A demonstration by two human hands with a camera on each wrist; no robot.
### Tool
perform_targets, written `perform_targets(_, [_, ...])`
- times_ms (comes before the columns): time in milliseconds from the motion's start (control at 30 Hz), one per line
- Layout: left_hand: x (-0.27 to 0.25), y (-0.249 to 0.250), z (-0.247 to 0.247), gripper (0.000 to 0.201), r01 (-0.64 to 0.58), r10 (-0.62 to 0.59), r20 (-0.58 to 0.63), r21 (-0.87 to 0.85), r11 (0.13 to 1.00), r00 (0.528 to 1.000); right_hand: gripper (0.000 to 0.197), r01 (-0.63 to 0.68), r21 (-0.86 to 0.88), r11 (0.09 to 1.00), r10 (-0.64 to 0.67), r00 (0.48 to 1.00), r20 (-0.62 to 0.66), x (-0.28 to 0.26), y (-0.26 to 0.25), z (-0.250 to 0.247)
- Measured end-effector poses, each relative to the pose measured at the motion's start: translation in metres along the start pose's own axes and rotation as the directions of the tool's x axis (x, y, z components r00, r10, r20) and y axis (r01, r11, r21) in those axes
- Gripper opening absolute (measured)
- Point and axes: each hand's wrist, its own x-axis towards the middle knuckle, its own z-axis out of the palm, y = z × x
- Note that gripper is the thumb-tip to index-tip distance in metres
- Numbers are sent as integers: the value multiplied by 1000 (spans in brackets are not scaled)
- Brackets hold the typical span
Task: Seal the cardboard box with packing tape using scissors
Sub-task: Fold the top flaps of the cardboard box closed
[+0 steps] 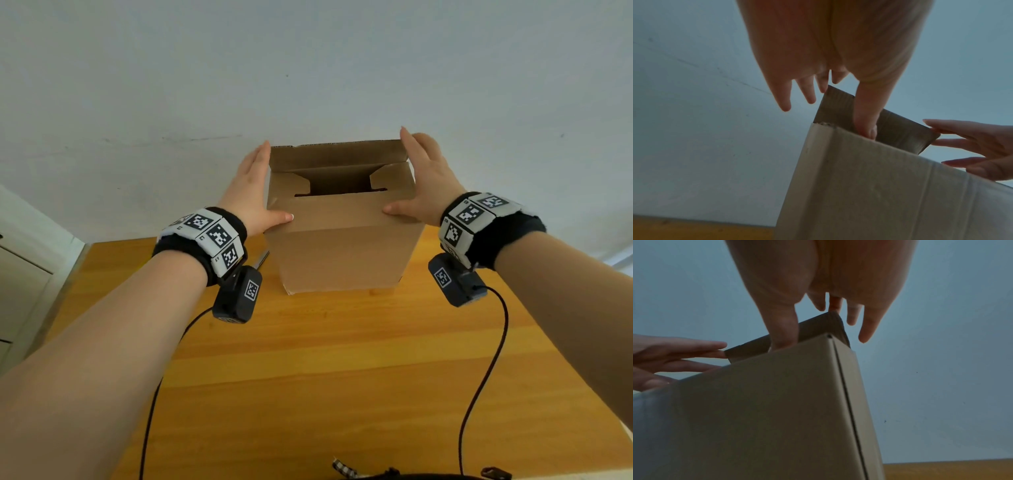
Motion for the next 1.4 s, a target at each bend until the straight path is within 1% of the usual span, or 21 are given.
perform_targets(67, [-3,-1,1,108,15,-16,-31,-10,1000,999,103,-2,-12,1000,2,1000,-5,-3,1,2])
perform_targets(100, [-5,-3,2,103,12,-12,-40,-4,1000,999,97,-3,-16,1000,3,1000,-4,-4,2,3])
perform_targets(233, [-12,-4,7,72,-49,51,-54,23,999,997,69,3,-3,1000,-3,1000,24,-9,5,8])
perform_targets(333, [-13,-6,7,61,-62,62,-24,20,998,998,62,-13,20,1000,12,998,62,-10,6,11])
perform_targets(400, [-12,-7,6,57,-77,76,19,50,996,997,60,-32,13,999,31,996,89,-11,8,11])
perform_targets(500, [-13,-8,7,55,-110,98,102,119,987,990,57,-47,0,999,46,991,123,-12,11,13])
perform_targets(567, [-14,-8,8,55,-108,90,131,136,985,987,56,-51,-34,998,55,990,131,-14,10,17])
perform_targets(600, [-15,-7,9,55,-105,83,140,155,982,987,56,-45,-91,995,57,990,128,-15,8,19])
perform_targets(667, [-18,-3,13,54,-96,67,132,223,970,989,57,-18,-267,964,47,993,105,-15,2,25])
perform_targets(700, [-19,1,17,53,-85,59,104,261,962,993,58,-9,-332,943,42,995,92,-14,-1,28])
perform_targets(733, [-20,6,20,54,-68,51,67,293,954,996,59,-9,-362,932,41,996,82,-14,-5,31])
perform_targets(767, [-21,10,24,55,-50,42,33,314,948,999,58,-15,-362,932,45,996,74,-13,-7,33])
perform_targets(833, [-22,15,31,58,-26,27,0,335,942,1000,56,-28,-319,947,50,997,59,-14,-9,37])
perform_targets(967, [-25,12,36,59,11,-11,-4,371,929,1000,50,0,-316,949,19,998,56,-18,-7,40])
perform_targets(1167, [-31,15,43,60,65,-65,-11,314,947,998,54,-37,-343,939,59,997,53,-20,-8,42])
perform_targets(1400, [-32,9,46,61,40,-46,17,254,966,999,65,-49,-376,925,75,996,54,-22,-8,45])
